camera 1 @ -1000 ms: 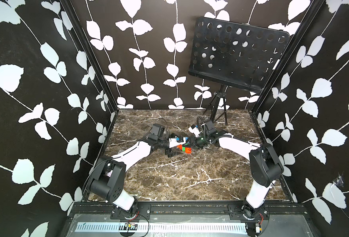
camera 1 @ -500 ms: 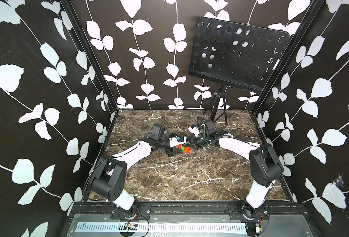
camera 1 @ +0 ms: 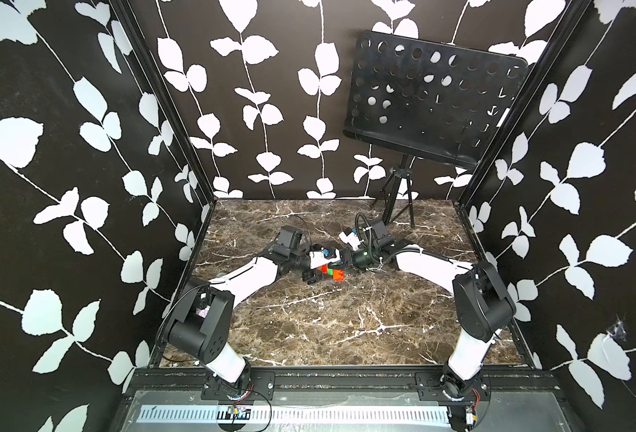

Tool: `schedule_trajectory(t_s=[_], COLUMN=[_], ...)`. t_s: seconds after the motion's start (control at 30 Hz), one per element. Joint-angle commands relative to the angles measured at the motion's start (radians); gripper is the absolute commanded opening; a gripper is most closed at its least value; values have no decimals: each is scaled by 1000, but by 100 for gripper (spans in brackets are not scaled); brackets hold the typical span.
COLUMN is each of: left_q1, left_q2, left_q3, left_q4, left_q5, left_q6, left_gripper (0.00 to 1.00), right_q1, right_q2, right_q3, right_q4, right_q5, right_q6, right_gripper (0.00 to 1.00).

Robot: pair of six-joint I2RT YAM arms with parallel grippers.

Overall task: Assemble the letter y with lego
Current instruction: Place the lego brick at the center of the board.

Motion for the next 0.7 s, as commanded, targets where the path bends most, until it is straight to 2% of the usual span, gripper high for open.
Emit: schedule_trajectory(t_s=[0.0, 0.13, 0.27, 0.33, 0.4, 0.57, 0.67], left_q1=[-7, -7, -7, -7, -7, -8, -16], left_q2=[-14, -19, -22, -22, -24, -28, -27], left_q3=[19, 18, 19, 17, 15, 11, 18], left_q4=[4, 4, 2, -1, -10, -25, -27], left_q5=[20, 22, 22, 18, 16, 4, -35], left_q6=[-3, -3, -14, -23, -27, -78, -170], left_gripper=[70, 66, 64, 64, 64, 64, 64], right_q1=[6, 6, 6, 4, 3, -7, -20], right_q2=[-28, -24, -40, -56, -71, -114, -164], right_q3=[-3, 1, 1, 0, 3, 26, 44], right_q4=[32, 29, 15, 1, -21, -80, -101], right_q5=[-16, -11, 23, 53, 80, 147, 201], right_q6=[-4, -7, -15, -25, -32, -52, -67], right_gripper=[21, 24, 39, 50, 55, 58, 59])
